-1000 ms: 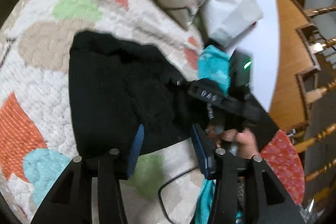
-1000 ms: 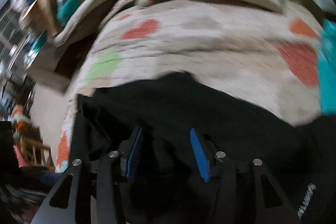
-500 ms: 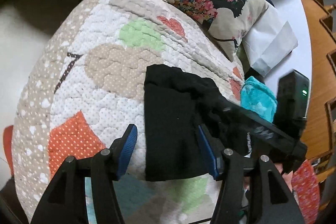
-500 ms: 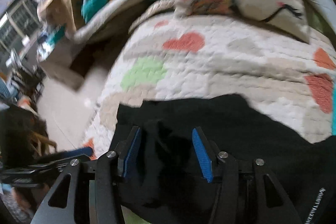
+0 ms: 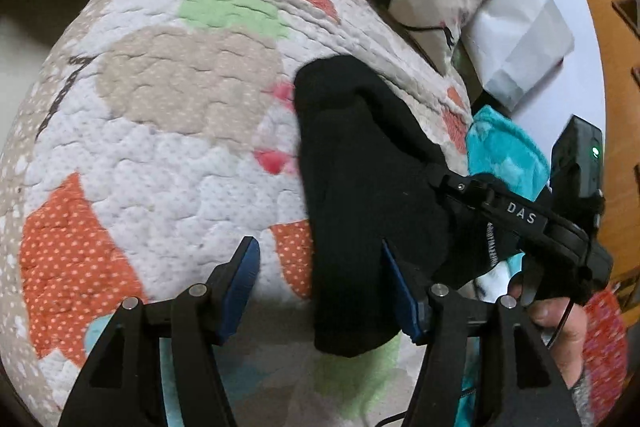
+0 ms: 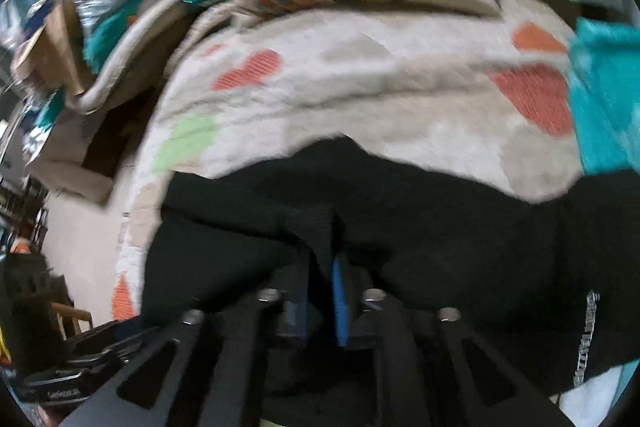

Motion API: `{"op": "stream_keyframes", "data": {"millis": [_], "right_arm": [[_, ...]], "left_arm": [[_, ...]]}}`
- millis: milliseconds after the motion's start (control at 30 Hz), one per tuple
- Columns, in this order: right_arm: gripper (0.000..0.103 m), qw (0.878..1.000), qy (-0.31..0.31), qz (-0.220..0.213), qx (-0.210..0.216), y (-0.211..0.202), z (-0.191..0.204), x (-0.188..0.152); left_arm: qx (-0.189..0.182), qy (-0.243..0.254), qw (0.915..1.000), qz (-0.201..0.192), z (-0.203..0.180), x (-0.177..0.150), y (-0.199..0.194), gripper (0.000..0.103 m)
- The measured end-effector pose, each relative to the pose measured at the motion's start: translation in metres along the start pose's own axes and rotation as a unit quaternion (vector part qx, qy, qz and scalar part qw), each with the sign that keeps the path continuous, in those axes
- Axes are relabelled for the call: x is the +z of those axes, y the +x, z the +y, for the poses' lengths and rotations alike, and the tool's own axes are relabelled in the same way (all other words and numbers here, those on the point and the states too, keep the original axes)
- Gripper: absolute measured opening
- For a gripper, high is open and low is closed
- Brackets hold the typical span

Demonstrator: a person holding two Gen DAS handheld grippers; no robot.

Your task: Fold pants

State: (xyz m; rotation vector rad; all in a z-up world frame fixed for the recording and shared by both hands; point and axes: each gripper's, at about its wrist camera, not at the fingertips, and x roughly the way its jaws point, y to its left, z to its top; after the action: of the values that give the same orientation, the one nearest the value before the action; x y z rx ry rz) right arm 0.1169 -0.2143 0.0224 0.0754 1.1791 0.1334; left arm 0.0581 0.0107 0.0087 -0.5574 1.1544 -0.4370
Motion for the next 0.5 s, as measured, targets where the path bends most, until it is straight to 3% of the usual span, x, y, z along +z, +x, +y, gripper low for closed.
{"op": "stream_keyframes", "data": {"millis": [33, 133, 200, 233, 367, 400, 500], "right_arm": [[0.045, 1.000, 0.007, 0.000, -0.009, 0.000, -0.005, -0.001], [0.048, 0.999, 0.022, -0.036, -0.032, -0.019, -0.008, 0.005], [0.048, 0.998, 0.003, -0.055, -0.018, -0.030, 0.005, 0.015], [0.048, 0.998, -0.012, -0.058, -0.003, -0.032, 0.014, 0.020], [0.049, 0.992, -0.088, -0.021, 0.085, -0.021, 0.071, 0.043], [0.054, 0.990, -0.101, -0.002, 0.099, -0.013, 0.083, 0.048], [0.060, 0.984, -0.145, 0.040, 0.097, 0.012, 0.119, 0.052]], "left_arm": [[0.006, 0.009, 0.9999, -0.002, -0.003, -0.001, 0.003, 0.061], [0.021, 0.029, 0.9993, -0.007, -0.009, -0.005, 0.009, 0.059], [0.022, 0.043, 0.9988, 0.001, -0.014, -0.008, 0.012, 0.023], [0.019, 0.041, 0.9988, 0.018, -0.014, -0.009, 0.015, 0.013], [0.025, 0.024, 0.9993, 0.012, -0.009, -0.014, 0.010, 0.012], [0.025, 0.016, 0.9995, 0.011, -0.007, -0.014, 0.008, 0.012], [0.027, 0.002, 0.9996, 0.012, -0.003, -0.015, 0.006, 0.012]]}}
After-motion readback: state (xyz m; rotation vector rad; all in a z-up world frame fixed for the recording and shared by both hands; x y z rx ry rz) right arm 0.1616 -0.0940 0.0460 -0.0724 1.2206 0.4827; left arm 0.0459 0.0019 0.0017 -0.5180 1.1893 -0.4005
